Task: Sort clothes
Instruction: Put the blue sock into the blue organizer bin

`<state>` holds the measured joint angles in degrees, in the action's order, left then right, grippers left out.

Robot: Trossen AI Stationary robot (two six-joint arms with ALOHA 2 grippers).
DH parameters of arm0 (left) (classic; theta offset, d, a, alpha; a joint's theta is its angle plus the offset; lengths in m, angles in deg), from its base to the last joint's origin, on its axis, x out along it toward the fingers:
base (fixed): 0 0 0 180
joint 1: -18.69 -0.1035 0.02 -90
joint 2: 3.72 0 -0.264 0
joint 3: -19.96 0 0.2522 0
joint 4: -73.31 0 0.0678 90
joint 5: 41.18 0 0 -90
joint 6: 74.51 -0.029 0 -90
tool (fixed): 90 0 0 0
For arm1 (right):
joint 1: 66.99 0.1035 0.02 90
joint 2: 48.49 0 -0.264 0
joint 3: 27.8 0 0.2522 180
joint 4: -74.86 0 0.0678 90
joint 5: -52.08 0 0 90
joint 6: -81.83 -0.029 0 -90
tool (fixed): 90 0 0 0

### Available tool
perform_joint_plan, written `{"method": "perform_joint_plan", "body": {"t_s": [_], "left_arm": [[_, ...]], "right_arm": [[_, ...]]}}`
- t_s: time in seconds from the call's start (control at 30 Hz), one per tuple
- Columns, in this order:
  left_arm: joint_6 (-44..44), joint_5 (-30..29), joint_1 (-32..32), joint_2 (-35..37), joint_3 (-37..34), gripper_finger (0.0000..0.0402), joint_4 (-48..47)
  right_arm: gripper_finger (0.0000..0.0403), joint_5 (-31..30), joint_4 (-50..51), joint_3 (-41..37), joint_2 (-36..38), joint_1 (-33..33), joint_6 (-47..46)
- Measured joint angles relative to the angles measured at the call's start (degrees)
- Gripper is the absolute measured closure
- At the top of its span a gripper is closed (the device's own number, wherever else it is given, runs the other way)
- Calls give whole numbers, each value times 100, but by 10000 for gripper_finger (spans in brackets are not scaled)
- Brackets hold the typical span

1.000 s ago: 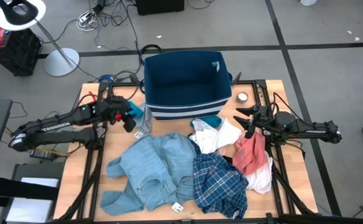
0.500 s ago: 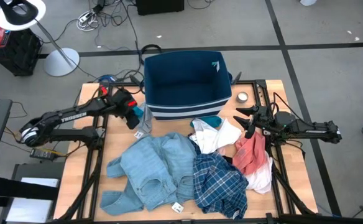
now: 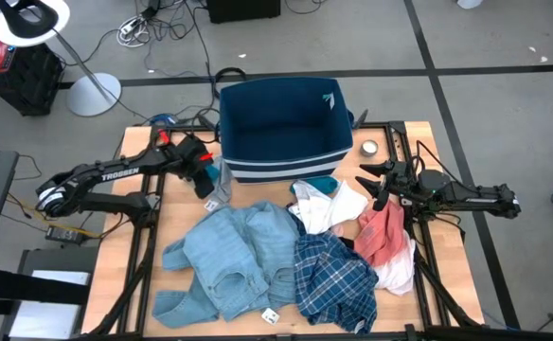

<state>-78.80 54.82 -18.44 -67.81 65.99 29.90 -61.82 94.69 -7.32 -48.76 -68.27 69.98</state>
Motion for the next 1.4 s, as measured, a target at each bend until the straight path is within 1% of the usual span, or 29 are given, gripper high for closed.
{"method": "perform_joint_plan", "body": {"t_s": [0.23,0.37,0.43,0.5,0.67,0.7,0.9,1.0,1.2,1.4], "left_arm": [[19,11,0,0,0,229,-5],[18,-193,0,0,0,231,-39],[21,-349,2,0,0,248,-36],[25,-382,2,0,0,278,-11],[63,-246,4,0,0,382,45],[133,-227,4,1,0,390,2],[281,-219,4,252,100,398,-449],[327,-246,4,491,465,399,-822],[644,-773,4,904,1522,400,-1887],[873,-1233,4,1072,2587,401,-2771]], "right_arm": [[172,1,0,0,1,1,2],[172,1,0,0,2,0,2],[172,2,0,0,0,0,0],[172,2,-2,0,0,2,2],[172,1,0,1,1,1,2],[172,0,0,1,1,1,1],[172,2,0,0,2,1,1],[172,1,0,0,0,2,2],[172,1,-10,0,2,1,1],[172,1,-4,1,0,2,2]]}}
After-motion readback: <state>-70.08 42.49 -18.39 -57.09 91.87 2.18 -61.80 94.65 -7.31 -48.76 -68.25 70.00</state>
